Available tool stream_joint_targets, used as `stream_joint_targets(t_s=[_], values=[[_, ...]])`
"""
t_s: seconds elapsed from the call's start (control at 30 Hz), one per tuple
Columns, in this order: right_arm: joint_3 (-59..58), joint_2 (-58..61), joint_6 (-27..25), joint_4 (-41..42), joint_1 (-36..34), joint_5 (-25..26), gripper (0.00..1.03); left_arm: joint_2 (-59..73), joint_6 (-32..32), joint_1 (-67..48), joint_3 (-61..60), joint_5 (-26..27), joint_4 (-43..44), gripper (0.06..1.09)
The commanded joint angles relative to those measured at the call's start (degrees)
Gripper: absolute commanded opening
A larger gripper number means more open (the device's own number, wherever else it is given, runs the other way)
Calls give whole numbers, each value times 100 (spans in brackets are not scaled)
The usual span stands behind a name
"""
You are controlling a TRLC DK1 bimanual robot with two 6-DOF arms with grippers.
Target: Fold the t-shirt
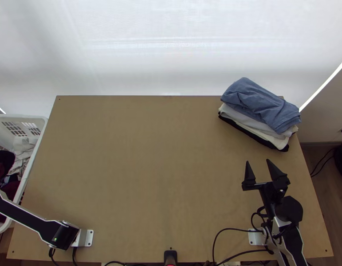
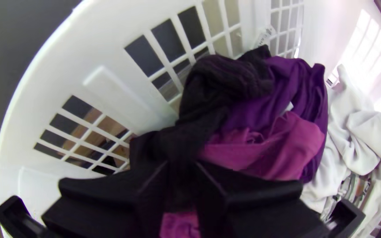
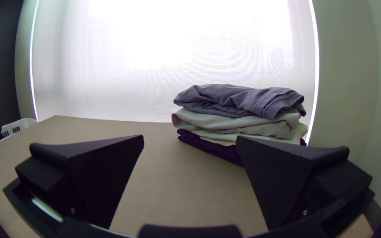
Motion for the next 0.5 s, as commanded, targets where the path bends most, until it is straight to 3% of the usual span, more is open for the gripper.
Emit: stream_joint_targets(t_s=[0.0,0.23,0.47], values=[[-75,-49,-39,-18,-12,-3,98,9,227,127,130,-69,78,9],[-75,-49,-39,-18,-12,-3,98,-571,34,171,122,-16,8,9],[-75,-49,-39,-18,-12,-3,98,-1599,-520,110,113,424,-721,9]])
